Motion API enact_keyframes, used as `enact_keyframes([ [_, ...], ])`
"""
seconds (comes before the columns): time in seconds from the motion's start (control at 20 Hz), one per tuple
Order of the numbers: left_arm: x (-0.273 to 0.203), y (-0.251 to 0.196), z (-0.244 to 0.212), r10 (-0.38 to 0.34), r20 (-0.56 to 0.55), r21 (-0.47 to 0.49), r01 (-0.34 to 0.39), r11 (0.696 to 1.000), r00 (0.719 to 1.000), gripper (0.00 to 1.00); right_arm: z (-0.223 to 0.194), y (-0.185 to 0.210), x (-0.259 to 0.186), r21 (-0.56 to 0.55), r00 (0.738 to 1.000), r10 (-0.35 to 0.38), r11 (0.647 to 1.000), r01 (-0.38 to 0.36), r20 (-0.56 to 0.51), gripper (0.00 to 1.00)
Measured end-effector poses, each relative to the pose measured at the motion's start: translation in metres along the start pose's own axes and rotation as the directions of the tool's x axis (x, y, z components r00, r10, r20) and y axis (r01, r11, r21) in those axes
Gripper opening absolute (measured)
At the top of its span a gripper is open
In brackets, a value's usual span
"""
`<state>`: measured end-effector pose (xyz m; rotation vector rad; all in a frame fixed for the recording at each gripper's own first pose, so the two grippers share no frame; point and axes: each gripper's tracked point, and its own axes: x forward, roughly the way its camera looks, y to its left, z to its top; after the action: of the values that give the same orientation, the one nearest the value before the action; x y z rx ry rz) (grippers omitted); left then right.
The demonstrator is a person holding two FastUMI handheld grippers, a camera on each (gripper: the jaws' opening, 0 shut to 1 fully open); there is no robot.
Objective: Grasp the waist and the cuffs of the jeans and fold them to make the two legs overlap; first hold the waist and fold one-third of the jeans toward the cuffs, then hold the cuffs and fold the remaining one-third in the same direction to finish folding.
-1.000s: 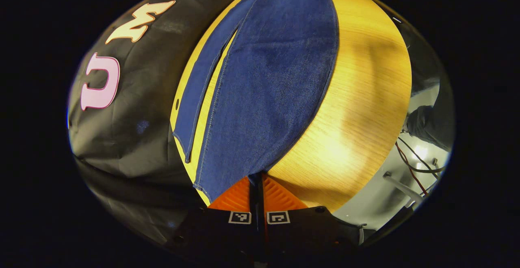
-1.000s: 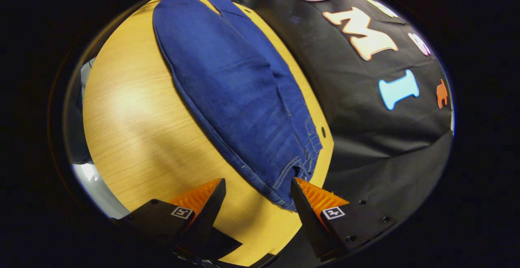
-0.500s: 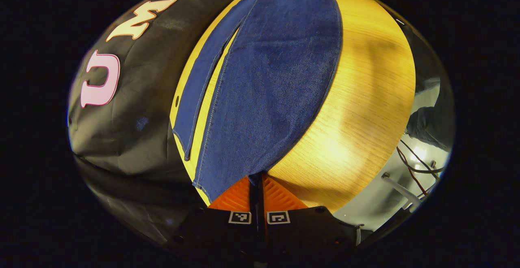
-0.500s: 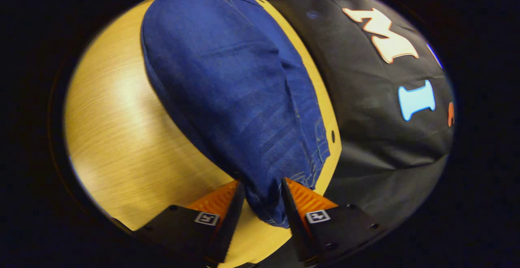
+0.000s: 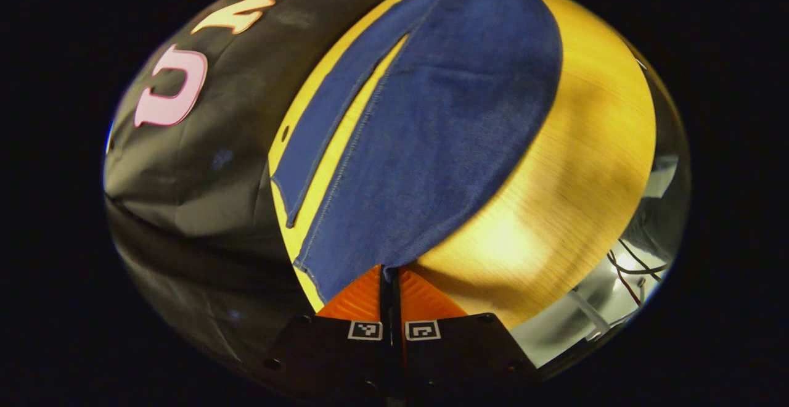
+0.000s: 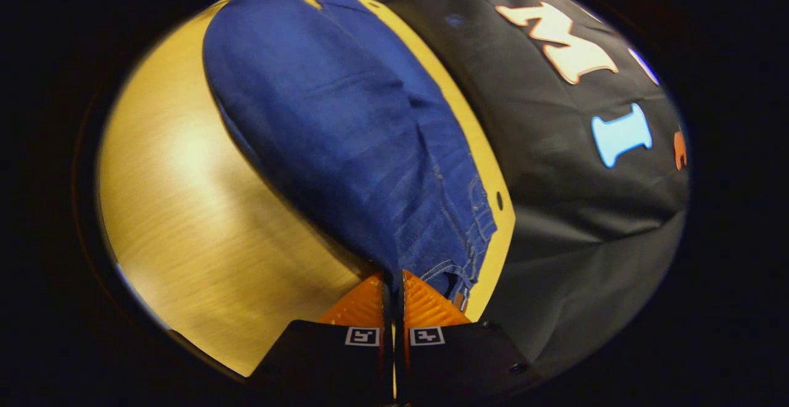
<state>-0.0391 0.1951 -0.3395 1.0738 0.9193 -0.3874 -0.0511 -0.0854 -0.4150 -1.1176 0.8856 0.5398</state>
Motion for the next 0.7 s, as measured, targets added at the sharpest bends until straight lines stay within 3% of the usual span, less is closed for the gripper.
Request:
enact_keyframes([
  [0.2,-0.012,0.044,0.024,0.087,0.014,-0.14,-0.084,0.987,0.996,0.0,0.02,-0.042,-0.012,0.12,0.995,-0.093,0.989,0.089,0.028,0.04],
  [0.35,-0.007,0.089,0.048,0.156,0.012,-0.223,-0.15,0.963,0.988,0.0,0.045,-0.079,-0.016,0.234,0.982,-0.18,0.959,0.162,0.058,0.04],
  [0.5,-0.004,0.122,0.072,0.205,0.011,-0.324,-0.19,0.927,0.979,0.0,0.077,-0.121,-0.009,0.345,0.955,-0.281,0.909,0.234,0.092,0.03],
  [0.7,0.018,0.164,0.109,0.238,0.002,-0.467,-0.209,0.859,0.971,0.0,0.103,-0.155,0.02,0.528,0.935,-0.348,0.809,0.26,0.073,0.03],
])
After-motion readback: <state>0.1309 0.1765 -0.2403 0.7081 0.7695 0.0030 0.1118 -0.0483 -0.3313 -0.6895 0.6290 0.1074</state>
